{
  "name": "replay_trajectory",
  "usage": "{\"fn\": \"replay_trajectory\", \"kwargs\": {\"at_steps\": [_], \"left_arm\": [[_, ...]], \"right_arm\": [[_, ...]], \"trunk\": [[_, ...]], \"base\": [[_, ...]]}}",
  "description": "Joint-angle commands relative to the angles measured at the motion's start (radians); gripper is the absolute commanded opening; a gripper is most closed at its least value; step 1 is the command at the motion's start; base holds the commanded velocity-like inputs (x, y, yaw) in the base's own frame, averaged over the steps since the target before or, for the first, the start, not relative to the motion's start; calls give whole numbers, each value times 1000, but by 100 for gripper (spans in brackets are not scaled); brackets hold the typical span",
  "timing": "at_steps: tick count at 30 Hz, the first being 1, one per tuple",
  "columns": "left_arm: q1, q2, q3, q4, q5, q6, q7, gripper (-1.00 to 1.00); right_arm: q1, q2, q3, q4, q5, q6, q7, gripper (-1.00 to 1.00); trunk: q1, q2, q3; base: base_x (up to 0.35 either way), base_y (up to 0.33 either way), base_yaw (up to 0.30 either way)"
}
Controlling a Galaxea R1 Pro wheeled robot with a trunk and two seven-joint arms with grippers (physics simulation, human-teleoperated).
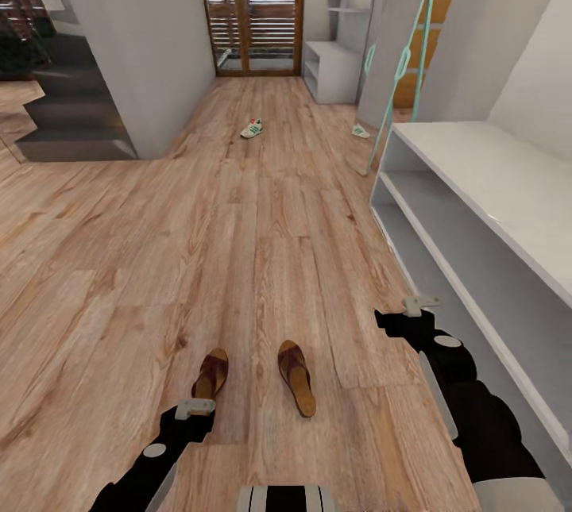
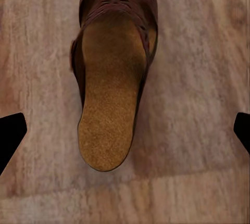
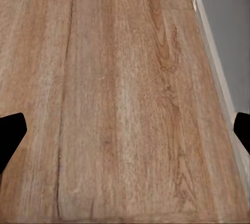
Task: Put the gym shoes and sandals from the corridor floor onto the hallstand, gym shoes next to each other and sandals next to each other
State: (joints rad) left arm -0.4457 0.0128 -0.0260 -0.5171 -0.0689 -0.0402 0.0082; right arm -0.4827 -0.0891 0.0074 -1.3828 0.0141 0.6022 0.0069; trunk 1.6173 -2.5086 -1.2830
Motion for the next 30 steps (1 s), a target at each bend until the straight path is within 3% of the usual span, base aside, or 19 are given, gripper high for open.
{"fn": "replay_trajectory", "kwargs": {"at_steps": [1, 10, 21, 30], "left_arm": [[0, 1, -2, 2, -7, -3, 2, 100], [1, 1, 2, 10, -3, -1, 8, 100], [5, 1, 5, 11, -4, -7, 6, 100], [8, 4, 3, 1, -5, -9, 2, 100]], "right_arm": [[-1, 0, 1, 3, 2, 5, 1, 100], [0, -1, 1, 27, 3, 5, 1, 100], [0, 0, 3, 31, 3, 5, 1, 100], [0, 0, 31, 32, 4, 5, 1, 100]], "trunk": [[0, 0, -1], [0, 0, -1], [0, 0, -1], [0, 0, -1]], "base": [[0, 0, -285], [137, 0, -151], [102, 0, -19], [7, 0, -1]]}}
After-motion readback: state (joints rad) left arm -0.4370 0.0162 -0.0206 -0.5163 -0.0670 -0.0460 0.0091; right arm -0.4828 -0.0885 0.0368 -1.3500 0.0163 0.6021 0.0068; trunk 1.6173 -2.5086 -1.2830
